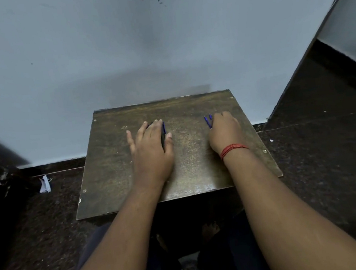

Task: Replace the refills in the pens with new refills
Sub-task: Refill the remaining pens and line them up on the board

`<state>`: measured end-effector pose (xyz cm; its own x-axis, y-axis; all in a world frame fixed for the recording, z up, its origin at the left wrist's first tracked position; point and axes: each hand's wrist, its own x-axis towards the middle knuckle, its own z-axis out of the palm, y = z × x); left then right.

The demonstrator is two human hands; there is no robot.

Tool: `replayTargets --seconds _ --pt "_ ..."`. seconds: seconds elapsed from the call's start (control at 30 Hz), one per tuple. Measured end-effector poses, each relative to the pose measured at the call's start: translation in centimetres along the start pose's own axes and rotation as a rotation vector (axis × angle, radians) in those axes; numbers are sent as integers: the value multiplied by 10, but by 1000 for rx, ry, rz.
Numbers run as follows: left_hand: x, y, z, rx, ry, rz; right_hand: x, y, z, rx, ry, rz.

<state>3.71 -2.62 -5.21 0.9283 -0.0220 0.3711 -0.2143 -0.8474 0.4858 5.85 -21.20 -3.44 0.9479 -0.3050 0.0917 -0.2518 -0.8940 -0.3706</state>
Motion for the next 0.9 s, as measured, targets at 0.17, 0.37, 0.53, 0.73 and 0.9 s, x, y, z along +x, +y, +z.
replayTargets --seconds 0.17,0.37,0.53,0.73,0.9 --pt "4 -6 2 -29 35 -66 -10 -23 8 61 -52 -80" --pt "6 -7 5 -40 36 -79 -15 -38 17 99 -46 -129" --pt "7 -6 7 -55 31 -97 -16 -39 18 98 -38 -134" --pt "7 -7 7 -70 39 -101 -16 -39 24 103 10 -128" --pt "11 -10 6 -61 54 -98 -15 -39 27 99 39 -122"
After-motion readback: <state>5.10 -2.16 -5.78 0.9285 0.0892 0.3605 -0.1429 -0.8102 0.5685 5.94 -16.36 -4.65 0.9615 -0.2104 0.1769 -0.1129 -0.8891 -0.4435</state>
